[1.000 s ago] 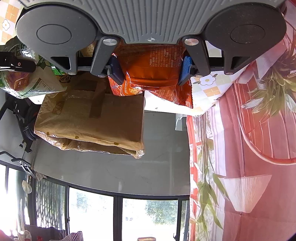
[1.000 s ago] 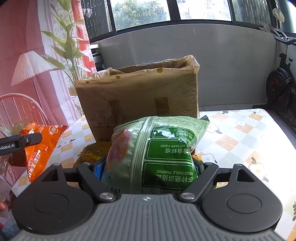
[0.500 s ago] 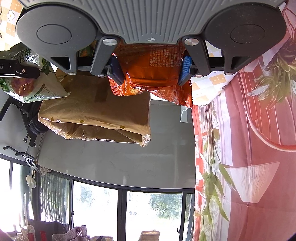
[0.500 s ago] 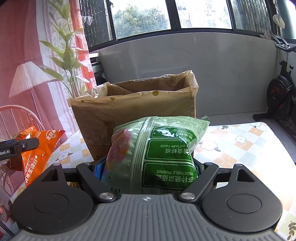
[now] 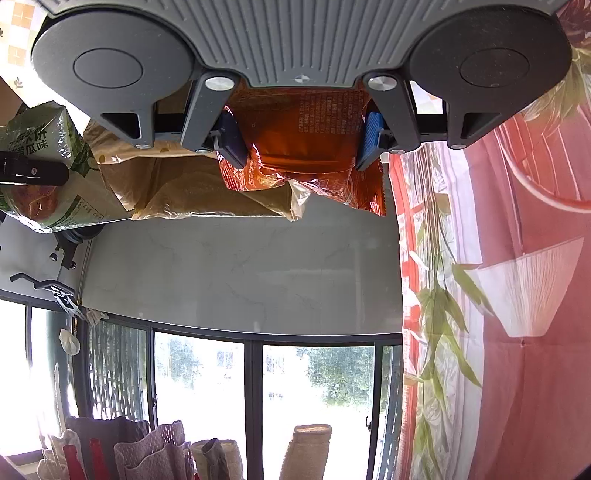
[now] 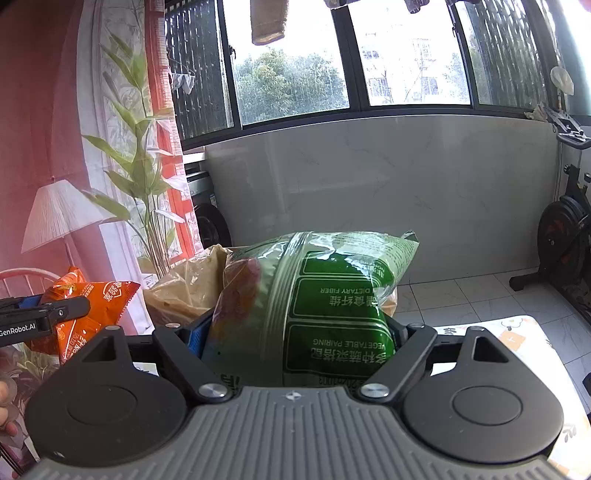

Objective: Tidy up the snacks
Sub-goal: 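Lift both held bags and carry them up over the lined box, then open both tools to drop the bags into the box, then move both open tools back down to the remaining snacks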

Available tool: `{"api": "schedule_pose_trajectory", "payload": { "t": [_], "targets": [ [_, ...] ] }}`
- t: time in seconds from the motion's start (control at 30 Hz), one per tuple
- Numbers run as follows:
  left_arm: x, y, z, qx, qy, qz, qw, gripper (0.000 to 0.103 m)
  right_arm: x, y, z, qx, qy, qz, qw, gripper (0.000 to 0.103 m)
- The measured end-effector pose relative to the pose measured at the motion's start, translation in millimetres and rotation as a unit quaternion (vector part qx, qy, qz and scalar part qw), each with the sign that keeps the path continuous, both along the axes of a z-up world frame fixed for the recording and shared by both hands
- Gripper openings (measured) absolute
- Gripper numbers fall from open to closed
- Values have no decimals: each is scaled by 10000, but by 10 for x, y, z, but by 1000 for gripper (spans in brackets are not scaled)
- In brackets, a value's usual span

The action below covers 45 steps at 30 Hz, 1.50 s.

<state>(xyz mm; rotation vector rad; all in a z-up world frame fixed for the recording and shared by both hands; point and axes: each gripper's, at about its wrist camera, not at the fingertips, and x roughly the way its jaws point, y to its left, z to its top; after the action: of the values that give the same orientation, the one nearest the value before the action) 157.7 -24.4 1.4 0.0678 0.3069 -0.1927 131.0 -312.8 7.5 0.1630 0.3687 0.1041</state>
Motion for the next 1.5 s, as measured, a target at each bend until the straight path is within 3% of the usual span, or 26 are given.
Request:
{"api": "schedule_pose_trajectory", "payload": {
  "t": [0.3, 0.5, 0.7, 0.77, 1.03, 1.23, 1.5],
  "targets": [
    [791, -463, 317, 151, -98, -252, 9995, 65, 885, -54, 227, -433, -21, 132, 9990, 84],
    [1355, -705, 192, 384, 160, -341, 9986, 66, 1478, 8, 70, -592, 280, 153, 9977, 84],
    [1563, -726, 36, 196, 362, -519, 9978, 75, 1707, -50, -159, -273, 779, 314, 9961, 92],
    [1567, -723, 8, 208, 407, -481, 9978, 80, 1698, -82, -179, -135, 802, 305, 9962, 95],
    [1432, -458, 14, -166, 825, -345, 9959, 80, 1356, -122, -74, -51, 583, 295, 9979, 97],
    [1128, -225, 61, 15, 896, -229, 9957, 81, 1002, -87, -29, 49, 473, 336, 9983, 97],
    [627, 97, 14, -130, 845, -191, 9962, 81, 465, -27, -52, 284, 251, 404, 9985, 97]
  ]
}}
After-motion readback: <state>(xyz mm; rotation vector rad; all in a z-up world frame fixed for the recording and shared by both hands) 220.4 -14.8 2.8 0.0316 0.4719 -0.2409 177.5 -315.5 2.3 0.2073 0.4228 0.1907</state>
